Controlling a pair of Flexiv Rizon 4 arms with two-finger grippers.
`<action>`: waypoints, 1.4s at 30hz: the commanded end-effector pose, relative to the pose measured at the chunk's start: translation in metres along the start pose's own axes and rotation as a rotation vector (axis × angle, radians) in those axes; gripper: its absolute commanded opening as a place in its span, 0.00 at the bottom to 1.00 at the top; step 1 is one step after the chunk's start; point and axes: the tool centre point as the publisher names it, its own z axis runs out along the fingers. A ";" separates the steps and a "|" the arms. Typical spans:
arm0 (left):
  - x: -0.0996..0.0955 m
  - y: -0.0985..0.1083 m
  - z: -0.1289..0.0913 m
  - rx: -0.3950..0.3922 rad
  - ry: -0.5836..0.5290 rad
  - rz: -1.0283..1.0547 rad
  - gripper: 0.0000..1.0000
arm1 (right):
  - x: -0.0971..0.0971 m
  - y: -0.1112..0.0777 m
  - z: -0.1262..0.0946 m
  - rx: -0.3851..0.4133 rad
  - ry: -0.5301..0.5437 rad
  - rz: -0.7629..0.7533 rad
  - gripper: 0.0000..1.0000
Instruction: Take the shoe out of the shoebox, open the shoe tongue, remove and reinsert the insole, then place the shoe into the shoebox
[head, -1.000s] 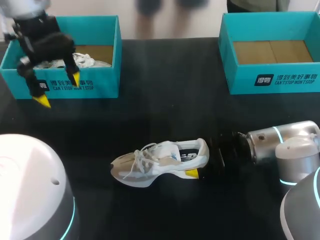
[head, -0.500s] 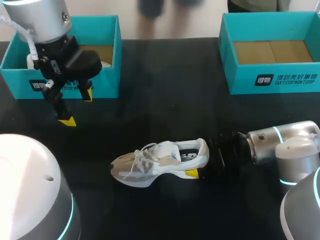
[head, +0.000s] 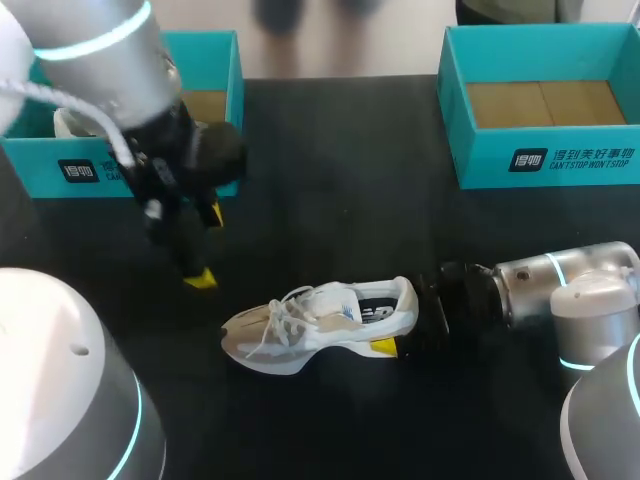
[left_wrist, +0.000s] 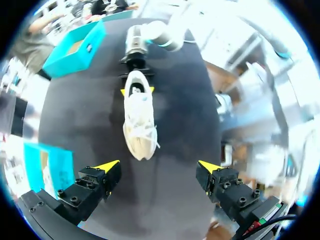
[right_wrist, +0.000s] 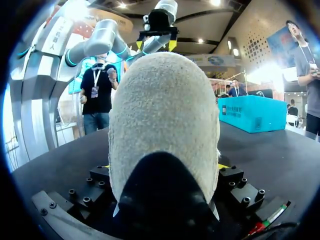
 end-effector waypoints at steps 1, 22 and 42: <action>0.010 -0.015 0.015 -0.003 -0.249 -0.563 1.00 | -0.001 0.000 0.001 0.004 0.000 0.001 0.00; 0.003 -0.067 0.068 -0.136 -0.324 -0.940 1.00 | -0.001 0.000 0.001 0.004 0.000 0.001 0.00; -0.015 -0.117 0.099 -0.169 -0.361 -1.348 1.00 | -0.001 0.000 0.001 0.004 0.000 0.001 0.00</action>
